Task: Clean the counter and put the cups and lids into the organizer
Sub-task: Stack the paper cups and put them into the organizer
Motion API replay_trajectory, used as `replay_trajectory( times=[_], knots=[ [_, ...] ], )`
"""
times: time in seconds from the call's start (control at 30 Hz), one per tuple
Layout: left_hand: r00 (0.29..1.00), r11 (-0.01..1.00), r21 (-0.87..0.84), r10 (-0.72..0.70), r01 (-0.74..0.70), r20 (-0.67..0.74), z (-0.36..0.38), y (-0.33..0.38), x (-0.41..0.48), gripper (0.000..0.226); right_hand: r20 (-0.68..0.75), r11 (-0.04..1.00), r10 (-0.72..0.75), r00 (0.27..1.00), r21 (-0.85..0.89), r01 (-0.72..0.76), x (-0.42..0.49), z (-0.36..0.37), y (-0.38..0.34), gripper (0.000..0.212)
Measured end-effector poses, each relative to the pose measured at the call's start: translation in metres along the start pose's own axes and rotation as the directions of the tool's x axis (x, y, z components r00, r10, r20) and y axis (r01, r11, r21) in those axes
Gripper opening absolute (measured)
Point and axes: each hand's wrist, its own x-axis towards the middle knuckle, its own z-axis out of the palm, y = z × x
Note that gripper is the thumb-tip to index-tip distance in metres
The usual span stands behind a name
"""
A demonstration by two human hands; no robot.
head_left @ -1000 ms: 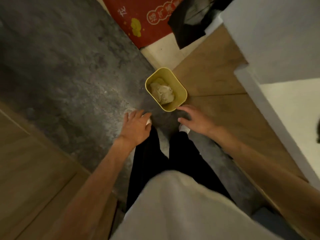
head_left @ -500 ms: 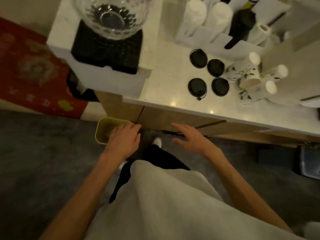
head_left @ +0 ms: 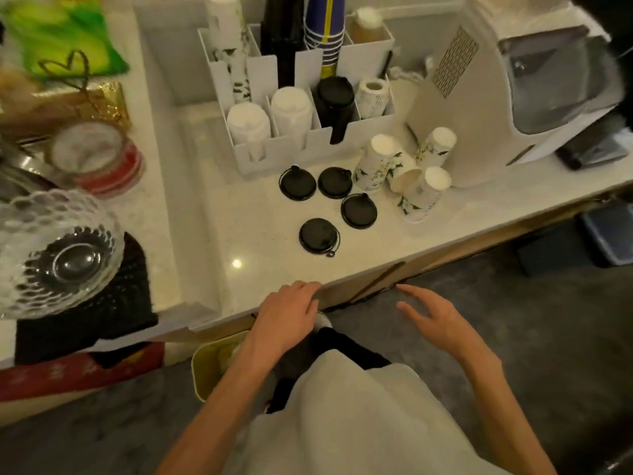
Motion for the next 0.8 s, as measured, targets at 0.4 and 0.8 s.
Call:
replay_trajectory(
  times=[0.4,0.8],
  knots=[
    [0.985,0.989,-0.058,-0.144,0.139,-0.096,-0.047,0.005,0.132,0.04,-0.295,0.97,-0.186,0.937,0.099,0.223,0.186,-0.136,-0.062,0.021],
    [0.988,0.981,-0.18,-0.099,0.077,-0.119,-0.054,0.064,0.258,0.058,0.139,0.946,-0.235,0.962,-0.193,0.259,0.291,-0.153,-0.083,0.072]
  ],
)
